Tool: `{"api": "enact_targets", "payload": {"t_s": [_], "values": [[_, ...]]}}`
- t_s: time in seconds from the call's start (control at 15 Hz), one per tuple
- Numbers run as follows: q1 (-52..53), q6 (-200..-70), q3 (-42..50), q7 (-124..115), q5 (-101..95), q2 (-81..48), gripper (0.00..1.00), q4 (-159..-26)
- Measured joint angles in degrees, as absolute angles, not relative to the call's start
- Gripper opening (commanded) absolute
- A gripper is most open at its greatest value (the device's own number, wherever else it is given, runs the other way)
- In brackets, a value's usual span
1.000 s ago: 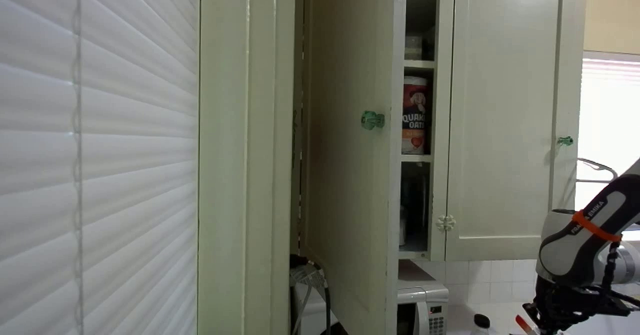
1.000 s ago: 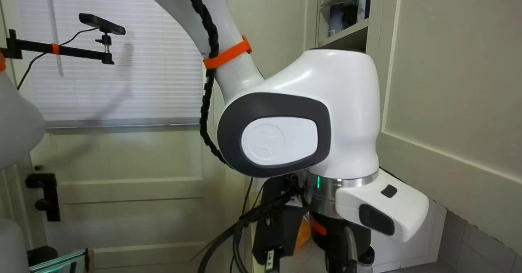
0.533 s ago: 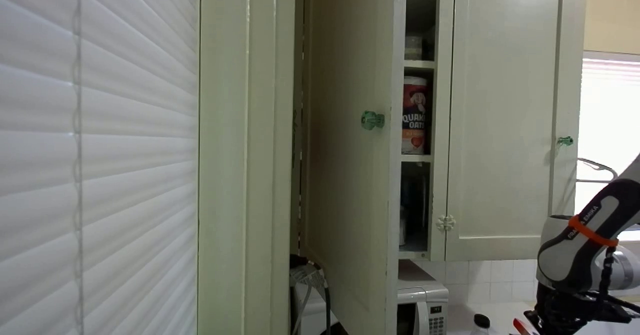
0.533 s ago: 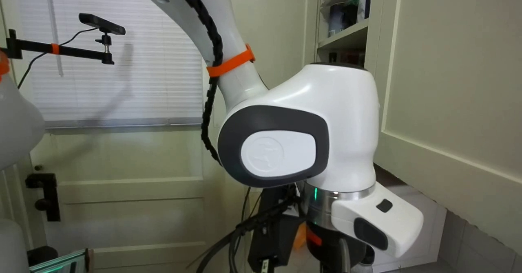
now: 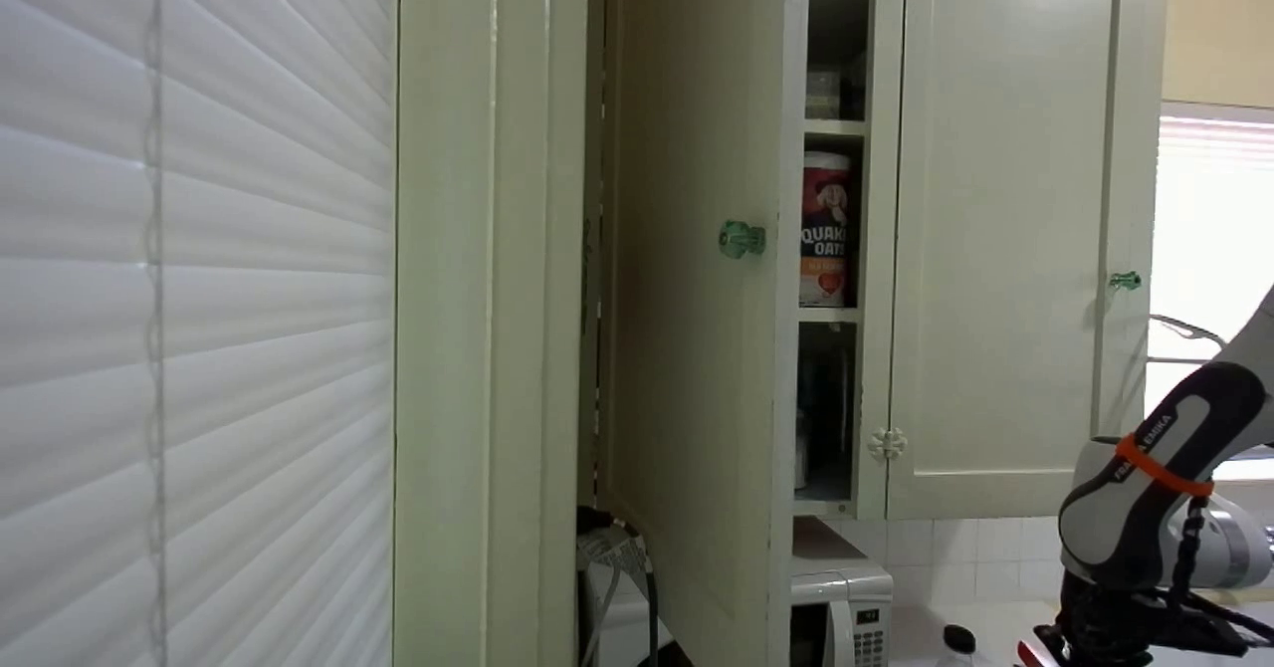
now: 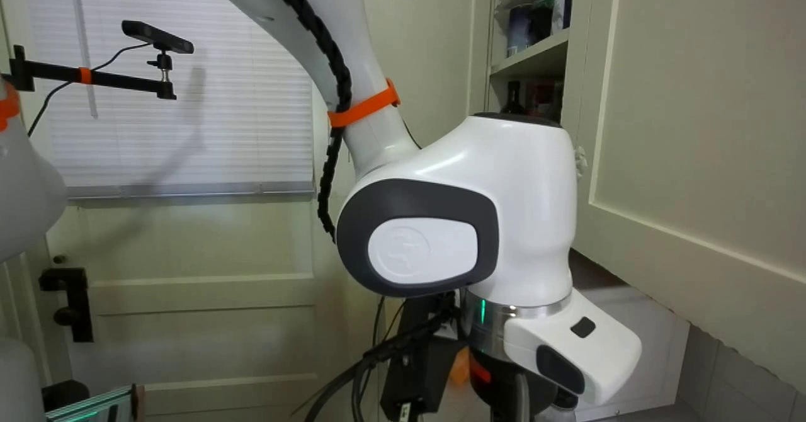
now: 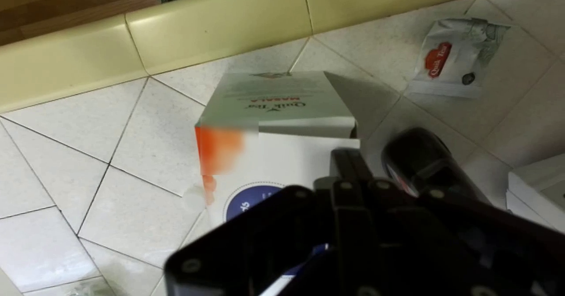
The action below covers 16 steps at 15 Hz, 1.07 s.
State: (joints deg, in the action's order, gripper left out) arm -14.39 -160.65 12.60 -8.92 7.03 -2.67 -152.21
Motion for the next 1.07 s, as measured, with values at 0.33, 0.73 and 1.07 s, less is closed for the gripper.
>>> {"api": "enact_targets", "payload": {"t_s": [0.33, 0.73, 1.07], "values": [[-14.14, -162.71, 12.02, -8.42, 8.47, -4.5, 0.0, -152.1], [-14.14, -163.09, 11.83, -7.73, 8.86, -6.24, 0.0, -151.5], [-14.14, -163.16, 11.75, -7.66, 8.86, -7.16, 0.0, -151.1]]}}
